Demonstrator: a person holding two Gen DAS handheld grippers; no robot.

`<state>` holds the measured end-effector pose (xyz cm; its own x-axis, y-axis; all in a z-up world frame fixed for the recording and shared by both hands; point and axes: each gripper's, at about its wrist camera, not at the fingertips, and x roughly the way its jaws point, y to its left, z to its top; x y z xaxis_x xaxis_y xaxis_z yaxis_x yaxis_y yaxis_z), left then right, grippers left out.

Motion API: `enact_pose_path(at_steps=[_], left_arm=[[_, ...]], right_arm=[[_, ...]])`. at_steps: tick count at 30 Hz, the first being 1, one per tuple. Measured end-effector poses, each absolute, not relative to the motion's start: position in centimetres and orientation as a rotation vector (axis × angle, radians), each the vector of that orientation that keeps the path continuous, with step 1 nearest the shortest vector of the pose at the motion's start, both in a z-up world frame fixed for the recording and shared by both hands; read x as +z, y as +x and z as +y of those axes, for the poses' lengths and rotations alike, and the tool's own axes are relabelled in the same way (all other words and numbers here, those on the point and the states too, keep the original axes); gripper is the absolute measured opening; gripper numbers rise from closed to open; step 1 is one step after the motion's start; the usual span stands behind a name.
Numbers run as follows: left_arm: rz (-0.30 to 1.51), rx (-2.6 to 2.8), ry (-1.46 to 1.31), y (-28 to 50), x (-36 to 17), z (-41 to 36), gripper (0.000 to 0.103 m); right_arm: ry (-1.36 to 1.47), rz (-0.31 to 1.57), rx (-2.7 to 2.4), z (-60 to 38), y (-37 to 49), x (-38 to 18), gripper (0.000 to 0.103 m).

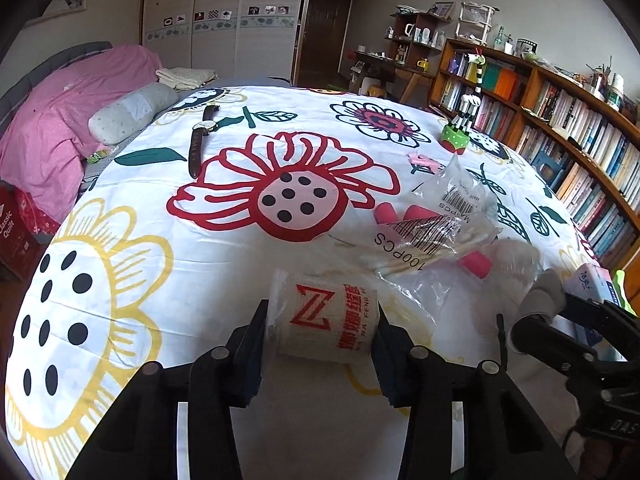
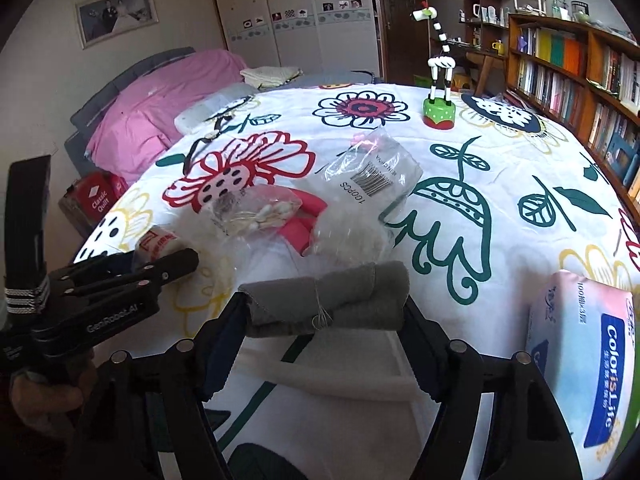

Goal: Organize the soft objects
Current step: 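Grasp the grey rolled cloth with the right tool while the left grasps the bandage roll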

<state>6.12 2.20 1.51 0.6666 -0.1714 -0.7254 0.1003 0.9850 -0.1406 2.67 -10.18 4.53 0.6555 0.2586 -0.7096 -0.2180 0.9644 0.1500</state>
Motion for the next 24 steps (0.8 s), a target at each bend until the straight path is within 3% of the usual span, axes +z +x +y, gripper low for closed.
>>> enact_pose_path(at_steps=[24], left_arm=[[0.733,-0.183,-0.088,2.9,5.1,0.2,0.046]], right_arm=[[0.146,0.726,0.273,-13.3,-2.6,7.2,0.074]])
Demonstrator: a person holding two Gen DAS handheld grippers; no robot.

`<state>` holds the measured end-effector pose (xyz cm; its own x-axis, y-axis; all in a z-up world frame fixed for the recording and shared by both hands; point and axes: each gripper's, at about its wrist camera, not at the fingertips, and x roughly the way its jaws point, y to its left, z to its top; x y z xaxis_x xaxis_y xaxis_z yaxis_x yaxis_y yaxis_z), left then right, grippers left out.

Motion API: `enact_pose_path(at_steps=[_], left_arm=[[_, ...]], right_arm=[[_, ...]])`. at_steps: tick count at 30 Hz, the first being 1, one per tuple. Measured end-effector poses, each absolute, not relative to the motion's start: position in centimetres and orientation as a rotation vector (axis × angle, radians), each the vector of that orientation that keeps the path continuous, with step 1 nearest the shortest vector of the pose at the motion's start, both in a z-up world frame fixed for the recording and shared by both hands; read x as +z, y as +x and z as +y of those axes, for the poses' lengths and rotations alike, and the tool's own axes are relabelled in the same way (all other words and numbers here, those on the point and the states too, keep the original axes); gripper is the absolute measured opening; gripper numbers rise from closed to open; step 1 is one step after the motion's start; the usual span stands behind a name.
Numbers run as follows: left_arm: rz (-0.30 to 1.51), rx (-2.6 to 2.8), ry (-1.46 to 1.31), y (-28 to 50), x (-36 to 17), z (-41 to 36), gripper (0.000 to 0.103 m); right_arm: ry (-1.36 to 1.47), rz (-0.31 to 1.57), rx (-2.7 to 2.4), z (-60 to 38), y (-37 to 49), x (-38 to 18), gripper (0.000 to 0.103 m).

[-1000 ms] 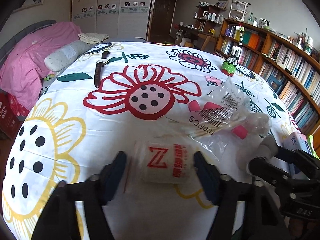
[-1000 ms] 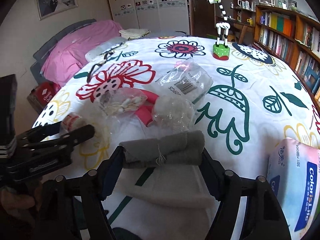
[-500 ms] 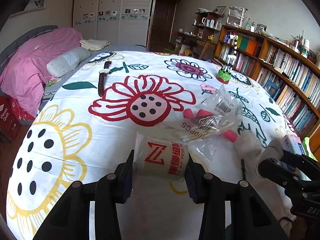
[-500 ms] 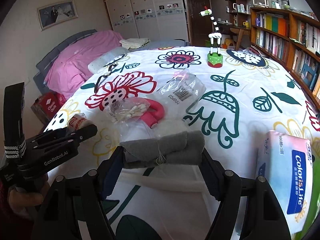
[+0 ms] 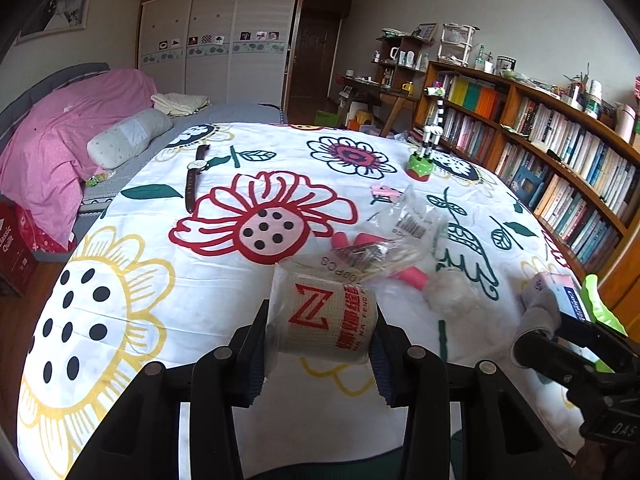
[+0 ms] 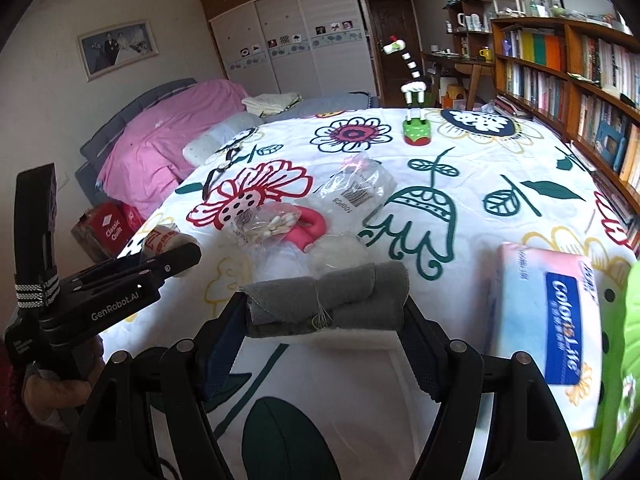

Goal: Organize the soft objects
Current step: 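Grasp the grey rolled cloth with the right tool while the left grasps the bandage roll, then carry the grey roll and white bandage roll into the green plate and open both tools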

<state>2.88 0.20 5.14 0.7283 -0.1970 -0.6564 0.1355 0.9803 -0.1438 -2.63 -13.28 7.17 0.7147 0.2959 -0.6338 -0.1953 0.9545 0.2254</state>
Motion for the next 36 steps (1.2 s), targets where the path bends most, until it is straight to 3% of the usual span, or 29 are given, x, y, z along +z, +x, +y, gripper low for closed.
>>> enact_pose_path(at_steps=[36], left_arm=[[0.676,-0.381,0.087,-0.5,8.3,-11.6,0.046]], right_arm=[[0.346,0.648,-0.208,-33.8,-11.8,7.6,0.074]])
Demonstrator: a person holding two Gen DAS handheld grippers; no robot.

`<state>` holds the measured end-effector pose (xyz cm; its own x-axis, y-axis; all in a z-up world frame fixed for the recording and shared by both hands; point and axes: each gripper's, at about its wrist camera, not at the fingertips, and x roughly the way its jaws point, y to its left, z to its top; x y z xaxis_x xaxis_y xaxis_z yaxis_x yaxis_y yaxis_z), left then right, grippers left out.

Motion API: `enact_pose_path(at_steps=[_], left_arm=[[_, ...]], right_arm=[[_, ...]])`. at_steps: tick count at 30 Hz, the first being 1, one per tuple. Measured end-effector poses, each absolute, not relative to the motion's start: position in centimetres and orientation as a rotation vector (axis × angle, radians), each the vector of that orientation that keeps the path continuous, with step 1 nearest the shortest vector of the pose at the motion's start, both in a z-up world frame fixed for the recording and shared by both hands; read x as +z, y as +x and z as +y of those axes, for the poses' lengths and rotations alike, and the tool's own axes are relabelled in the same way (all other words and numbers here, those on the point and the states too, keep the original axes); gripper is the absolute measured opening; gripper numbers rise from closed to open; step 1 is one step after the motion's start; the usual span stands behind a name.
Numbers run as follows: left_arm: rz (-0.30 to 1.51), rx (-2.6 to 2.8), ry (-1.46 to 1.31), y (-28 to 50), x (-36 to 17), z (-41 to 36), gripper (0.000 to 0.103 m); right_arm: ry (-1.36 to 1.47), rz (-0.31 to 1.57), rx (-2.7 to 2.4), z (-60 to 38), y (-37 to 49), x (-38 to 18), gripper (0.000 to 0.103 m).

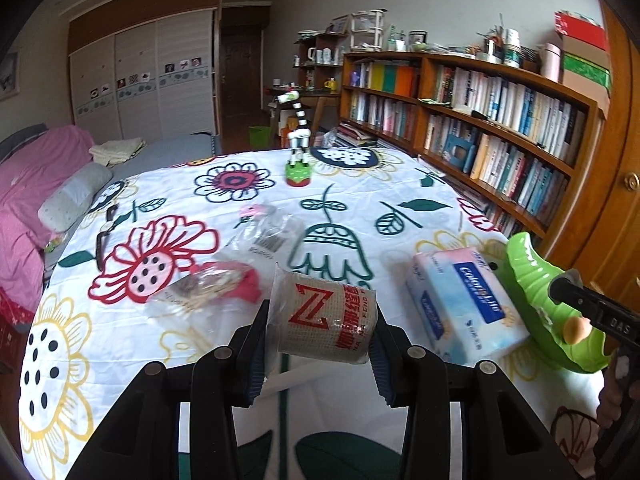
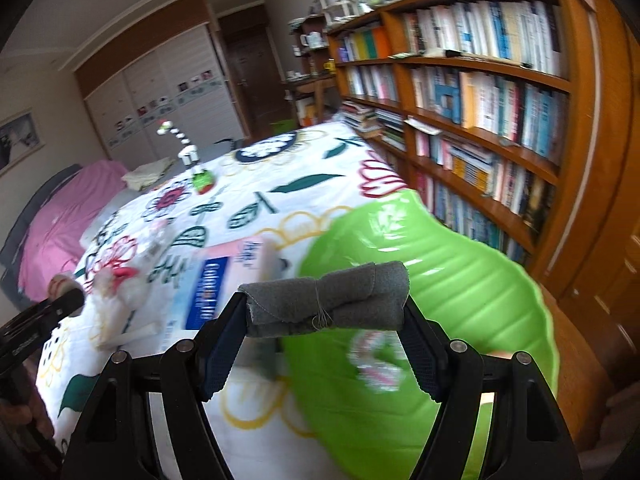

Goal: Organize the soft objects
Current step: 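Carry the grey roll and white bandage roll into the green plate and open both tools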

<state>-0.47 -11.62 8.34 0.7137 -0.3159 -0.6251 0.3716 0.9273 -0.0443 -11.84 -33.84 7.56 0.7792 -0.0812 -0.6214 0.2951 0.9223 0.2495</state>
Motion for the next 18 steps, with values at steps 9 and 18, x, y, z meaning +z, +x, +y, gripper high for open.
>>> enact_pose_path(at_steps=[9,18], left_arm=[[0.659,-0.437,0.141,-1.2,9.1,-15.5,0.046],[0.648,-0.507,0.183,-2.1,9.7,-19.2,0.046]], right_arm=[[0.312,0.667,-0.289,-35.8,-12.7,6.9,0.074],[0.271,0.69,-0.304,-36.8,-13.0,6.4,0.077]])
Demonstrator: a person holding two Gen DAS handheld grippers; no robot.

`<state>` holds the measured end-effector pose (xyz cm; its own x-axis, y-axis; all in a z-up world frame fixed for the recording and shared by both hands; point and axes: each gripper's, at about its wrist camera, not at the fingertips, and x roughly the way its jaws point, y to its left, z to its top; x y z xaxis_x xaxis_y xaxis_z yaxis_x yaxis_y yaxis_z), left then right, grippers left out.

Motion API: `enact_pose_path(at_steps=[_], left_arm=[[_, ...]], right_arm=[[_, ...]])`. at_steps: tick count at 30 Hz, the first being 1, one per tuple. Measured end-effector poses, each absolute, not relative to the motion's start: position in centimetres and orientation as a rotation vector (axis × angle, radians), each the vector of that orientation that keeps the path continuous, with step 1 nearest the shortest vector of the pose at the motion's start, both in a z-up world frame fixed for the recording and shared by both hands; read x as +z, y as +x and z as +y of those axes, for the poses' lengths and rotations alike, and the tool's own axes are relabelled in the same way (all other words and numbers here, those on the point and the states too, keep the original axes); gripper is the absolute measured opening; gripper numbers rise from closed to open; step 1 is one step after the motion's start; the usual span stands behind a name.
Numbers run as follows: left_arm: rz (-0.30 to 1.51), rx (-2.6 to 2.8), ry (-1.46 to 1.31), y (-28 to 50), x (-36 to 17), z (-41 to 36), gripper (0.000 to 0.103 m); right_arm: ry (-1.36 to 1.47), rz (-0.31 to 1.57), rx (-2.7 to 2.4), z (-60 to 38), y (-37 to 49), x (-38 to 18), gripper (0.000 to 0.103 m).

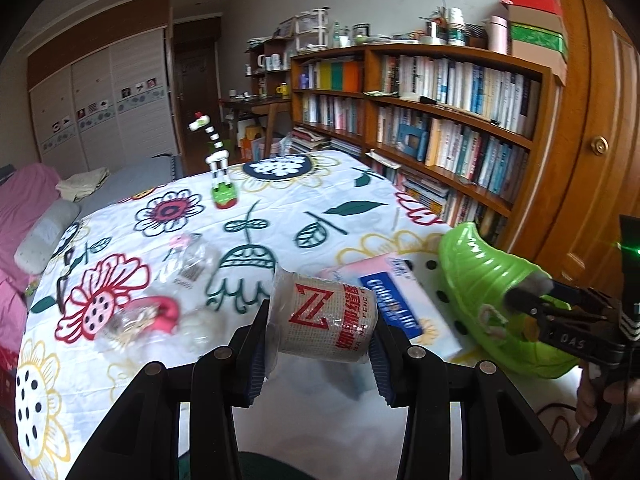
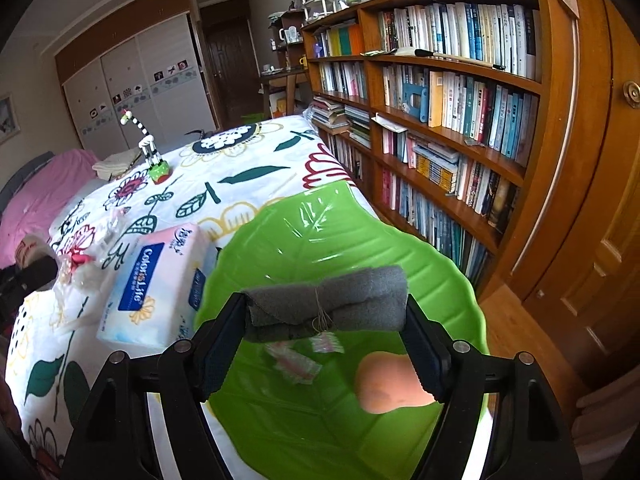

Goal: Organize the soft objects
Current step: 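Carry the grey roll and white bandage roll into the green plate and open both tools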

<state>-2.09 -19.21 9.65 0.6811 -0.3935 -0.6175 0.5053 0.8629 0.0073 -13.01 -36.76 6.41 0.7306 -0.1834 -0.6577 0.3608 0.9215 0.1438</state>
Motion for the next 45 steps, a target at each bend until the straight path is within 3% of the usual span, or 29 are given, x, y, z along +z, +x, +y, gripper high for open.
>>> enact_pose_path(at_steps=[7,29,30,33,45], left_arm=[[0.625,-0.568,0.22,-2.8,10.4,-22.4,0.046],[0.653,-0.811,0.316,-4.0,9.0,-32.5,0.046],[0.656,-0.82,0.319,-4.0,8.9,-32.7,0.05],[0.656,-0.831,0.325,-4.4,8.5,-33.2,0.082],[0.644,-0.797,0.324,-4.5,8.8,-32.3,0.083]], right_arm=[[0.252,0.693,-0.303,-37.3,-13.6,6.3,0.082],[0.212,0.674,-0.414,-39.9,-15.6,6.5,0.083],[0.216,0.671,-0.424,-40.2,-15.7,6.6,0.083],[0.23,0.667,-0.437,-40.7,-15.9,6.6,0.083],[0.168,0.665,-0.474,-40.3,-16.0,7.2,0.083]])
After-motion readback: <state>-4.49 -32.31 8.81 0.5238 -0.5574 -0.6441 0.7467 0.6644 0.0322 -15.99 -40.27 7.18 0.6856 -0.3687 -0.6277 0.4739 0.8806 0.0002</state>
